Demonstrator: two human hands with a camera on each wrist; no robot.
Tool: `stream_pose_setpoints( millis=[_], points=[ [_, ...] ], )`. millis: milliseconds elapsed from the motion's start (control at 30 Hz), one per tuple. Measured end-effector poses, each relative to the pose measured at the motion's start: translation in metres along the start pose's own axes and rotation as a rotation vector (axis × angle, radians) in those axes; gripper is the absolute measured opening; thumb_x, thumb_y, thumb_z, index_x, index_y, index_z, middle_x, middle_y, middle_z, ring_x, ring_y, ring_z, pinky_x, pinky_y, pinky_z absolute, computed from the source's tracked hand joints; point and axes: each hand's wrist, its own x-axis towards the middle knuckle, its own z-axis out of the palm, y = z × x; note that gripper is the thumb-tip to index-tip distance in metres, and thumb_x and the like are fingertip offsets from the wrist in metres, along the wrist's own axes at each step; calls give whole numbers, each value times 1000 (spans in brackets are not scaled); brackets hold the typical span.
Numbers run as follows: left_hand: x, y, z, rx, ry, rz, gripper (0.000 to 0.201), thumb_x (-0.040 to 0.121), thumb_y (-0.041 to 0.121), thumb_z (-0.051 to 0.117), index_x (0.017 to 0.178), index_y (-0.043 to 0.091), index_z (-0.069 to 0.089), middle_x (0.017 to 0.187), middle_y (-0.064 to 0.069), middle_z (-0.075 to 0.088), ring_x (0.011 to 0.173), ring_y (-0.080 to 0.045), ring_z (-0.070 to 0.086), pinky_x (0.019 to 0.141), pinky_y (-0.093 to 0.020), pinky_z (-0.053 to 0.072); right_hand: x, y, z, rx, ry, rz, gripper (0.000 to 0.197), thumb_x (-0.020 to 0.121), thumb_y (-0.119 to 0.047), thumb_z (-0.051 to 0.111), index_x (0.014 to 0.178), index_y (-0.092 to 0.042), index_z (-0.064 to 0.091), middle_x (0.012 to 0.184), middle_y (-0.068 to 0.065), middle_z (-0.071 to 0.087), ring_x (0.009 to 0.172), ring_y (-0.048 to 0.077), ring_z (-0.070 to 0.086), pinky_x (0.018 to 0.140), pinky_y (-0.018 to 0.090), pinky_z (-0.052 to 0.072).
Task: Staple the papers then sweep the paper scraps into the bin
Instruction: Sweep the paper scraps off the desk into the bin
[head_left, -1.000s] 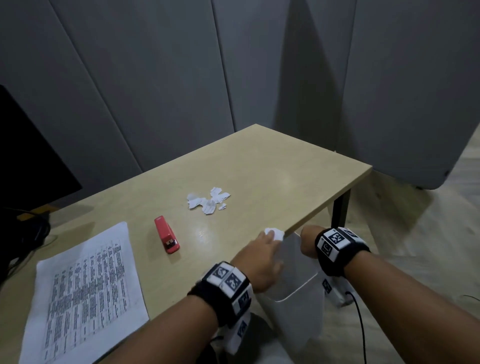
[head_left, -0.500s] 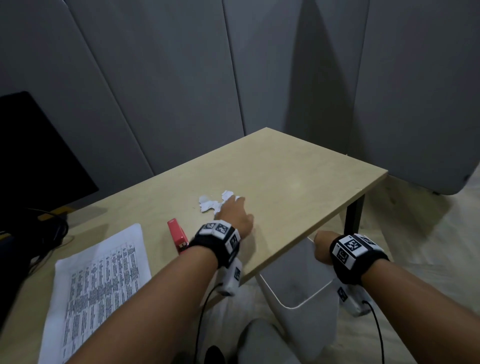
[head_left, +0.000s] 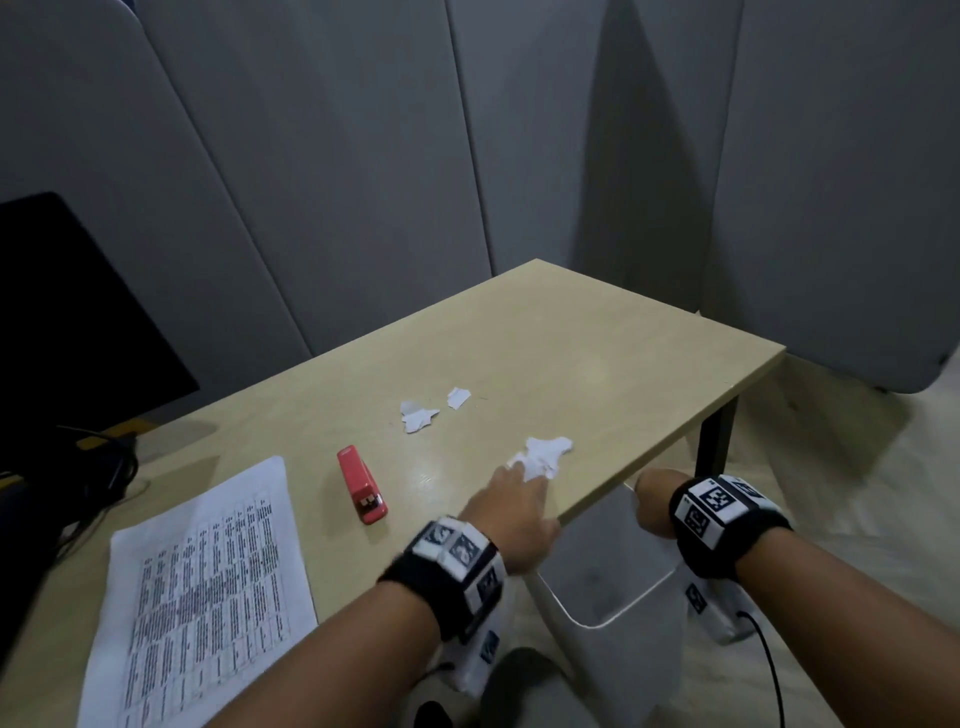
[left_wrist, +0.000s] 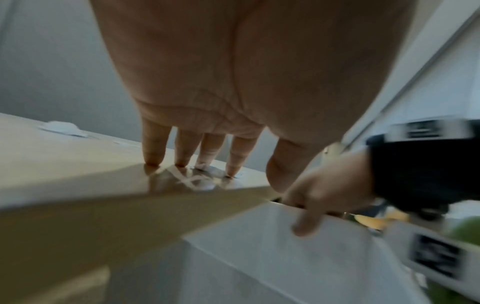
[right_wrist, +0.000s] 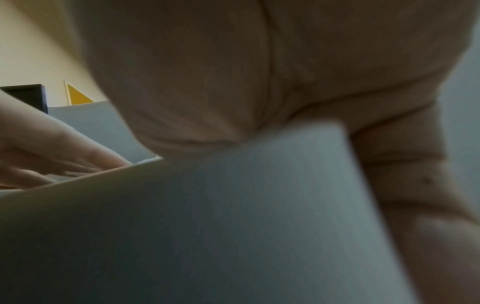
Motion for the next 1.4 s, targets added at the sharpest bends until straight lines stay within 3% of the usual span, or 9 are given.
stream_pose_setpoints(
  millis=[200, 367, 467, 667, 833, 967, 1167, 1300, 1400],
  points=[
    [-52, 49, 32, 54, 80, 271, 47, 92, 37, 51, 133, 15, 50, 142, -8, 45, 130, -30, 43, 106, -44, 42, 119, 44, 51, -112, -60, 0, 29, 65, -32, 65, 91, -19, 63, 93, 2, 68, 88, 26, 68, 81, 37, 57],
    [-57, 56, 38, 47, -77, 236, 38, 91, 34, 50, 118, 10, 62, 123, -12, 61, 114, -35, 60, 95, -45, 52, 3, 2, 1, -77, -3, -18, 18, 86, -16, 51, 97, -9, 62, 103, 11, 66, 101, 28, 65, 87, 32, 53],
    [-42, 46, 17, -51, 19, 206, 38, 89, 29, 51, 119, 12, 66, 119, -14, 69, 108, -32, 66, 93, -43, 55, -3, 2, 1, -18, 5, 8, 21, 87, -17, 48, 101, -8, 62, 114, 12, 66, 107, 29, 64, 89, 32, 53],
    [33, -27, -56, -255, 340, -137, 47, 93, 32, 54, 138, 20, 51, 143, -5, 51, 130, -27, 50, 108, -39, 41, -4, 4, 0, -8, 25, -24, 29, 88, -16, 47, 110, -5, 63, 119, 13, 65, 112, 29, 62, 92, 32, 51],
    [85, -99, -75, -62, 221, -555, 72, 84, 52, 44, 146, 18, 29, 153, -13, 26, 141, -37, 25, 110, -53, 30, 0, 7, 0, 2, 18, -20, 30, 92, -14, 45, 116, -3, 59, 124, 14, 62, 115, 28, 60, 88, 30, 48],
    [106, -125, -73, -55, 88, -658, 97, 67, 74, 27, 151, 26, 20, 159, -14, 15, 144, -43, 22, 111, -61, 24, 4, 12, -1, 3, 34, -46, 23, 93, -13, 45, 112, -8, 56, 127, 14, 60, 118, 28, 58, 87, 28, 46],
    [112, -113, -56, 24, 6, -547, 71, 72, 56, 38, 137, 27, 42, 143, -15, 29, 137, -45, 29, 107, -53, 28, 7, 17, -3, -14, 45, -38, 30, 91, -13, 46, 115, -5, 60, 123, 13, 62, 115, 27, 60, 88, 30, 48],
    [88, -59, -33, 42, -39, -392, 81, 96, 55, 35, 158, 16, 2, 166, -11, -10, 151, -40, -9, 120, -55, 7, 5, 15, -5, -19, 29, -49, 28, 90, -14, 47, 111, -5, 63, 119, 13, 64, 111, 28, 61, 87, 32, 50],
    [58, -20, -13, 39, -68, -203, 80, 96, 53, 35, 158, 17, 0, 165, -10, -17, 151, -34, -15, 122, -54, 0, 2, 11, -6, -21, 20, -51, 28, 89, -14, 47, 109, -6, 65, 115, 13, 66, 109, 28, 63, 88, 32, 52]
  ],
)
